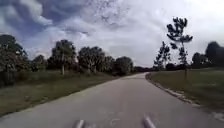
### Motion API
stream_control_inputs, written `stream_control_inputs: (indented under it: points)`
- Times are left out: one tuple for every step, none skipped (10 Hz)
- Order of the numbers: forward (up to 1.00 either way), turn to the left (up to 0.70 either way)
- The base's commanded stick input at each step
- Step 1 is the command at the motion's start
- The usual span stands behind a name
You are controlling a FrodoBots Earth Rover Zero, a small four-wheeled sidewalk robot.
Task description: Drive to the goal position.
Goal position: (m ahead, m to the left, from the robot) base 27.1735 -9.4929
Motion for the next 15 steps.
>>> stream_control_inputs:
  points:
    - [0.69, 0.03]
    - [0.69, 0.03]
    - [0.69, 0.03]
    - [0.69, 0.03]
    - [0.69, 0.03]
    - [0.69, 0.03]
    - [0.69, 0.03]
    - [0.69, 0.03]
    - [0.69, 0.03]
    - [0.69, 0.03]
    - [0.69, 0.03]
    - [0.69, 0.03]
    - [0.69, 0.03]
    - [0.69, 0.03]
    - [0.69, 0.03]
